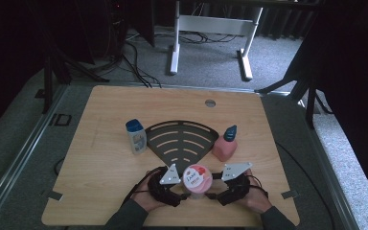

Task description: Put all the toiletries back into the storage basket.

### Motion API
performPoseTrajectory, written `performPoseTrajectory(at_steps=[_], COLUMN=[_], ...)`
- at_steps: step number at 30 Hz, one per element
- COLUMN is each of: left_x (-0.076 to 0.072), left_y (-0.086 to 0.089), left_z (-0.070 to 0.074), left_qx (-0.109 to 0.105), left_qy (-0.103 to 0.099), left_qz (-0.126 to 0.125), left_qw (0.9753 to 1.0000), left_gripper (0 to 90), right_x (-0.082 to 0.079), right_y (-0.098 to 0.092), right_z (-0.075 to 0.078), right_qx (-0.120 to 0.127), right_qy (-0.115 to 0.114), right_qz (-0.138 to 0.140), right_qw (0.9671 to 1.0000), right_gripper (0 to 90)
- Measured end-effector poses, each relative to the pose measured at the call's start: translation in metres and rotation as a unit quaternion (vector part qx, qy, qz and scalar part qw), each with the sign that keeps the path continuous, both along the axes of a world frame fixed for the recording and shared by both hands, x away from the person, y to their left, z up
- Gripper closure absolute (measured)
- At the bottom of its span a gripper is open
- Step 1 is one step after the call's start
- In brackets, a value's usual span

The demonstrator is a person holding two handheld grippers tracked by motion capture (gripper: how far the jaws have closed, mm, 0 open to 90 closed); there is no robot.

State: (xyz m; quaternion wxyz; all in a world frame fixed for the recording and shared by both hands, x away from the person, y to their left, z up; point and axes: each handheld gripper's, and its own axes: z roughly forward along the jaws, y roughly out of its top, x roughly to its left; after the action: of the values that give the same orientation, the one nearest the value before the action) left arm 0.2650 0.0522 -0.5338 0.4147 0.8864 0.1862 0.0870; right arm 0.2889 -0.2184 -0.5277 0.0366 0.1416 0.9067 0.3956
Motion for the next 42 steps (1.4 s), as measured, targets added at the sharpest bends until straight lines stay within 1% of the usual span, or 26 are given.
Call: performPoseTrajectory(at_steps=[8, 10, 22, 29, 34, 42], left_x=[-0.001, -0.001, -0.004, -0.005, -0.005, -0.003], left_y=[-0.001, -0.001, 0.000, 0.002, 0.004, 0.007], left_z=[0.001, 0.001, 0.003, 0.005, 0.007, 0.010], left_qx=[0.002, 0.002, 0.012, 0.010, 0.013, 0.014], left_qy=[0.000, 0.000, -0.006, -0.007, -0.010, -0.011], left_qz=[0.003, 0.003, 0.004, 0.007, 0.010, 0.013], left_qw=[1.0000, 1.0000, 0.9999, 0.9999, 0.9998, 0.9998], left_gripper=[28.1, 28.1, 28.3, 28.4, 28.4, 28.4], right_x=[-0.002, -0.004, -0.005, -0.005, -0.003, 0.000], right_y=[0.002, 0.002, 0.005, 0.008, 0.008, 0.012], right_z=[0.002, 0.002, 0.003, 0.006, 0.007, 0.009], right_qx=[-0.008, -0.009, -0.016, -0.014, -0.013, -0.012], right_qy=[-0.013, -0.023, -0.025, -0.028, -0.029, -0.034], right_qz=[-0.003, -0.001, 0.003, 0.006, 0.009, 0.012], right_qw=[0.9999, 0.9997, 0.9995, 0.9995, 0.9994, 0.9993], right_gripper=[27.0, 27.3, 27.4, 27.4, 27.4, 27.4])
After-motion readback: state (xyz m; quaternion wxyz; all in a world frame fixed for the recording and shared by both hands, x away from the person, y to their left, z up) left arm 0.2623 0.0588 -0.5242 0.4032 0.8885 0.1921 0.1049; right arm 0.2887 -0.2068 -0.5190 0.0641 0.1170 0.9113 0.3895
